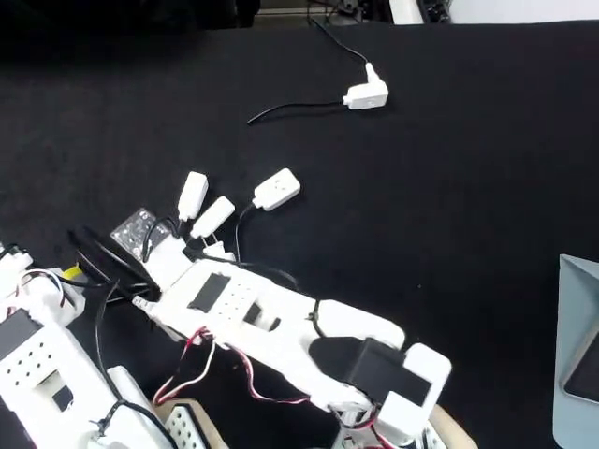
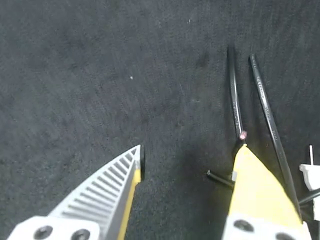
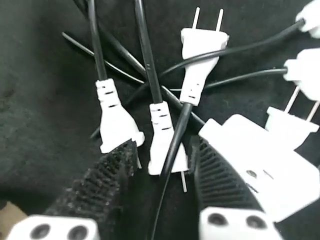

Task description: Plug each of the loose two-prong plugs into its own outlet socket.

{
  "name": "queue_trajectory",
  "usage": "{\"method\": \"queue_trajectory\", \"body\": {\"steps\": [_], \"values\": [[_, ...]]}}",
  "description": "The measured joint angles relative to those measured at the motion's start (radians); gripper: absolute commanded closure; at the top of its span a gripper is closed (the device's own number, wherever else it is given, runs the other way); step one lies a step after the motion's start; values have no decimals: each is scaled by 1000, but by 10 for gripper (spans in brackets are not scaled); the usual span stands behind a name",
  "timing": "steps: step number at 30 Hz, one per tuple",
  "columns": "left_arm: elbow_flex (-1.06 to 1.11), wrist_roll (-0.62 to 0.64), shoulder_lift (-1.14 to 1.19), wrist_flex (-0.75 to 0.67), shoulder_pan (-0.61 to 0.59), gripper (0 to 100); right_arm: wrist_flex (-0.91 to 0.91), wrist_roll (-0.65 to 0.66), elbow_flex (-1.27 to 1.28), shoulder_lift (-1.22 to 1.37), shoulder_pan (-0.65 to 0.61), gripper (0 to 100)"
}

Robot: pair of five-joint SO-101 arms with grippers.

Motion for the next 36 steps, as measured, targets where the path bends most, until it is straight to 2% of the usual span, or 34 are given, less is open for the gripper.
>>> {"method": "queue_trajectory", "body": {"steps": [8,13,17,21,27,36], "values": [[0,0,0,0,0,711,12,26,-69,106,3,872],[0,0,0,0,0,711,146,29,-219,210,8,876],[0,0,0,0,0,711,201,29,-265,233,17,992],[0,0,0,0,0,711,222,29,-269,229,52,988],[0,0,0,0,0,711,299,71,-206,101,126,986],[0,0,0,0,0,711,327,117,2,-310,311,986]]}}
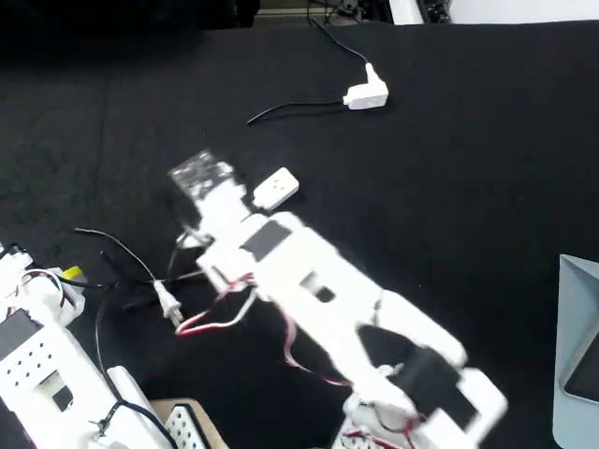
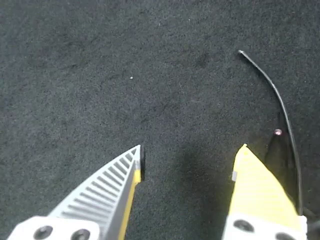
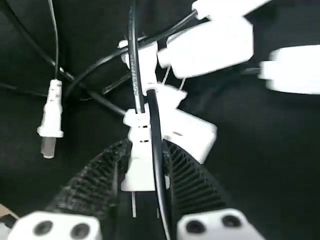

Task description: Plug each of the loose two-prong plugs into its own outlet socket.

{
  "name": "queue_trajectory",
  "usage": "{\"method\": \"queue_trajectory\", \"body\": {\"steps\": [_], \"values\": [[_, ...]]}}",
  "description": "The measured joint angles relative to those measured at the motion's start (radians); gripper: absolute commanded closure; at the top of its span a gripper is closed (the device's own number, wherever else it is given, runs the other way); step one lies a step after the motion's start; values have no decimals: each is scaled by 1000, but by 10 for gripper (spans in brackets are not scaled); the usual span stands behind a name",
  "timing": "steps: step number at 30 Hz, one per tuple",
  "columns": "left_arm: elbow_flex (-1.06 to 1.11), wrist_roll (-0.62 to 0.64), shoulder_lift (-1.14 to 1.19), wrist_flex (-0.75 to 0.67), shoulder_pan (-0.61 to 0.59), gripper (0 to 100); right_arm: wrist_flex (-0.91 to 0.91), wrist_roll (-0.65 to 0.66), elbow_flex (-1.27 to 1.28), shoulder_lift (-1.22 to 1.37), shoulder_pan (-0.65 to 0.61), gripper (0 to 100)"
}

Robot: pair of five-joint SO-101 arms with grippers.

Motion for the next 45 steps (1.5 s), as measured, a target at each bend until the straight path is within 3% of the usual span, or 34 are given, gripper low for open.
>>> {"method": "queue_trajectory", "body": {"steps": [8,16,21,35,45], "values": [[0,0,0,0,0,711,123,21,46,-318,239,985],[18,0,0,0,0,711,146,41,103,-358,485,979],[18,0,0,0,2,711,146,78,186,-342,519,834],[18,0,0,0,6,711,239,87,192,-336,578,881],[18,0,0,0,6,711,141,222,307,-334,578,881]]}}
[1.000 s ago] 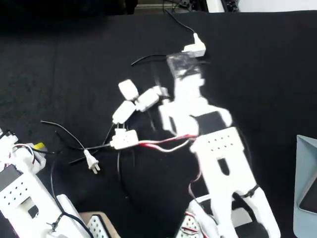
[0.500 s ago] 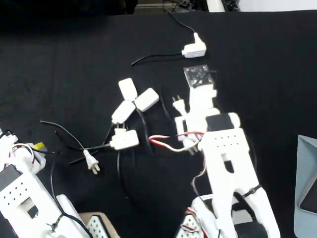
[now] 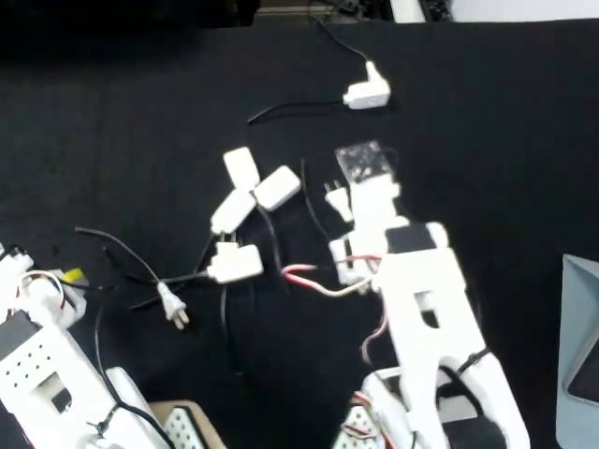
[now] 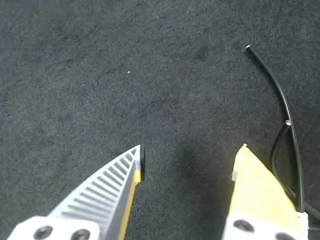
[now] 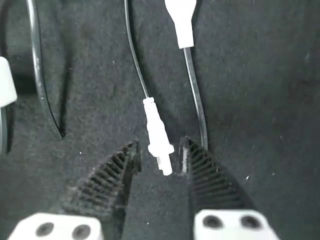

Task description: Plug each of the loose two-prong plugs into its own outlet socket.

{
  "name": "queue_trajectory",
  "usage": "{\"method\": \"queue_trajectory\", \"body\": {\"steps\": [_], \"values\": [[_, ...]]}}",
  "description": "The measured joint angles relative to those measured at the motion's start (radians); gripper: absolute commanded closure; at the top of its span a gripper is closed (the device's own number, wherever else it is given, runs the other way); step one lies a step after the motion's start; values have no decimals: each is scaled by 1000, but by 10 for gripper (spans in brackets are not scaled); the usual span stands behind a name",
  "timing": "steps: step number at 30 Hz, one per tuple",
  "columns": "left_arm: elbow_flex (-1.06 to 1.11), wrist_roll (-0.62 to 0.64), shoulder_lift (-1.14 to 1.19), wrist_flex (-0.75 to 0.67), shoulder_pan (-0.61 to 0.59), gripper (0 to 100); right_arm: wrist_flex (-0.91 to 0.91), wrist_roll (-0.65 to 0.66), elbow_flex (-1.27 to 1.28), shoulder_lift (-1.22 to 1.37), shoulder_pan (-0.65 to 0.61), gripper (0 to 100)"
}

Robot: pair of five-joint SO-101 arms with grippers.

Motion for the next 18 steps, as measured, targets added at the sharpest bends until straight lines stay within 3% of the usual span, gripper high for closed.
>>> {"method": "queue_trajectory", "body": {"steps": [7,18], "values": [[0,0,0,0,0,711,-11,8,0,49,-35,879],[6,0,0,0,0,711,-14,8,-155,371,-15,881]]}}
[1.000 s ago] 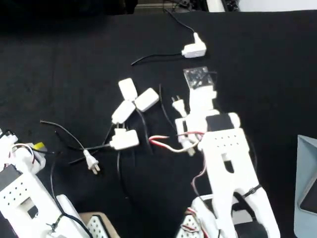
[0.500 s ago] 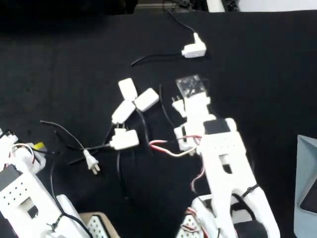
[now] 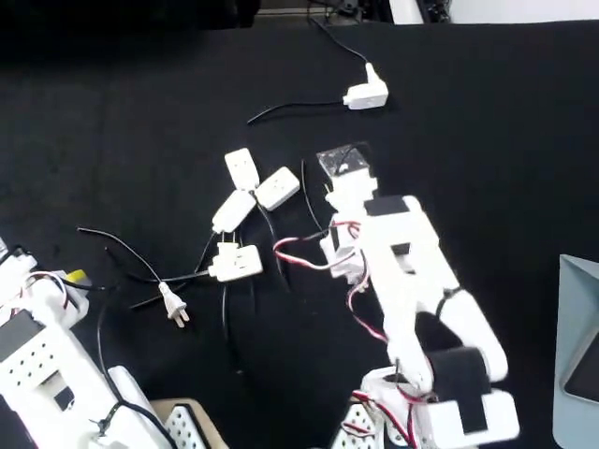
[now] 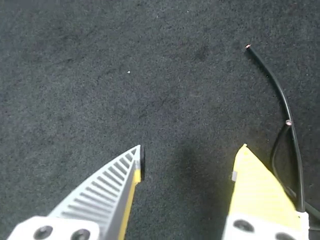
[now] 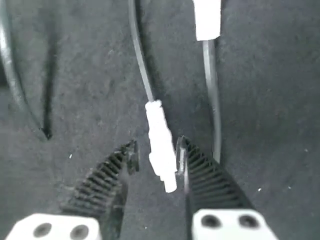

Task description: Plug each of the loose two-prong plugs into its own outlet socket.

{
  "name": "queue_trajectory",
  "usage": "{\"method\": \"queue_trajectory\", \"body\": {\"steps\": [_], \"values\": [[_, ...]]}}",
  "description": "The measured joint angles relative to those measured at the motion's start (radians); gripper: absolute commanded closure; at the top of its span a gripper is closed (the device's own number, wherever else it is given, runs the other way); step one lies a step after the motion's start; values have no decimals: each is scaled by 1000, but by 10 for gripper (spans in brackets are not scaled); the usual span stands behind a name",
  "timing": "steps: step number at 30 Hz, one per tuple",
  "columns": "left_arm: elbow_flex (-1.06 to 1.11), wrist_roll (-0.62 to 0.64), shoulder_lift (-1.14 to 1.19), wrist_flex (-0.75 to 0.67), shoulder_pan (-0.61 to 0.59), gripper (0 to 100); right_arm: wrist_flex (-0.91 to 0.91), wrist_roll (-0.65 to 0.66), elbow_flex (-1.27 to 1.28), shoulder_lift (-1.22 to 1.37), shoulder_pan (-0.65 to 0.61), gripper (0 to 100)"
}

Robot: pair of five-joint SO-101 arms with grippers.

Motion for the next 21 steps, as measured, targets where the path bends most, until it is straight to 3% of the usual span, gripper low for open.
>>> {"method": "queue_trajectory", "body": {"steps": [7,12,21], "values": [[11,0,0,-25,0,711,0,25,-37,97,2,887],[11,0,0,-28,0,711,34,35,-43,109,3,949],[11,0,0,-28,0,711,84,37,-101,110,25,948]]}}
